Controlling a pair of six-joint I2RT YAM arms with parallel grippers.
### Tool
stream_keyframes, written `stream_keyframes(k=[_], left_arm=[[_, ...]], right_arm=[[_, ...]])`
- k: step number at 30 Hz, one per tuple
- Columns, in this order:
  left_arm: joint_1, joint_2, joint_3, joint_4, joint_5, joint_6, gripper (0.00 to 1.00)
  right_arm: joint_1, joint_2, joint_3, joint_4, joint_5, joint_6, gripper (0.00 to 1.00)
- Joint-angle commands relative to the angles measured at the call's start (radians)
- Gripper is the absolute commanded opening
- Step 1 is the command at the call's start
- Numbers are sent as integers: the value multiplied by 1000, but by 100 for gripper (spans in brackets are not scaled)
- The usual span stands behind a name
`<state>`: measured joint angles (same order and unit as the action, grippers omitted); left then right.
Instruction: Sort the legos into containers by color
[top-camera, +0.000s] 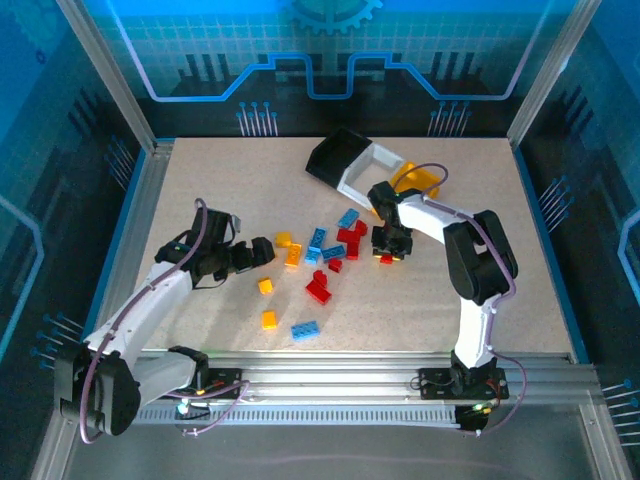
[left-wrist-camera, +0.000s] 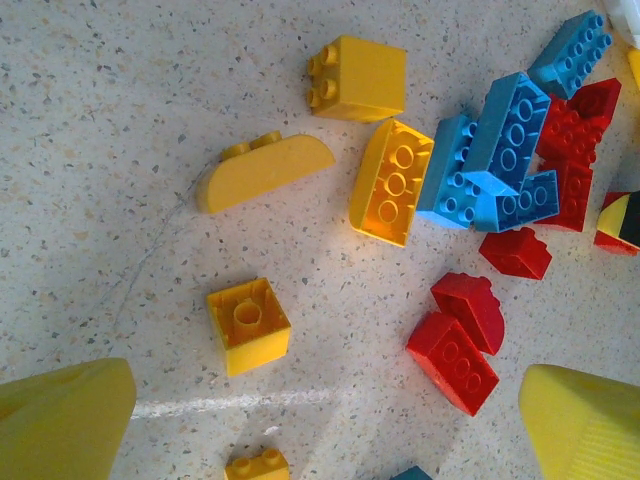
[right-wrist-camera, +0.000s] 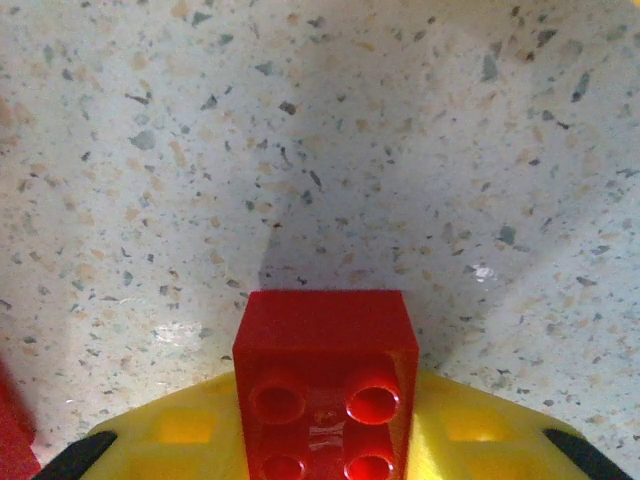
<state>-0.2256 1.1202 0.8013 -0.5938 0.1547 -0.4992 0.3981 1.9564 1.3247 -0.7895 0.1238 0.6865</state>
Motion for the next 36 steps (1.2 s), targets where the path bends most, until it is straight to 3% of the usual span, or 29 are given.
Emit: stream_keyframes(k=[1, 12, 17, 27, 36], left_arm=[[-3, 10, 27, 14, 22, -20, 99], [-2, 55, 29, 84, 59, -78, 99], [-3, 82, 35, 118, 76, -111, 99], [-3, 79, 43, 78, 73, -83, 99], [-2, 59, 24, 30, 67, -62, 99]], right_arm=[[-15, -43, -30, -10, 9, -20, 31], [-30, -259, 77, -108, -29, -72, 29], [-76, -272, 177, -128, -51, -70, 29], [-205, -36, 375, -132, -111, -67, 29], [-226, 182, 536, -168, -103, -69, 29]])
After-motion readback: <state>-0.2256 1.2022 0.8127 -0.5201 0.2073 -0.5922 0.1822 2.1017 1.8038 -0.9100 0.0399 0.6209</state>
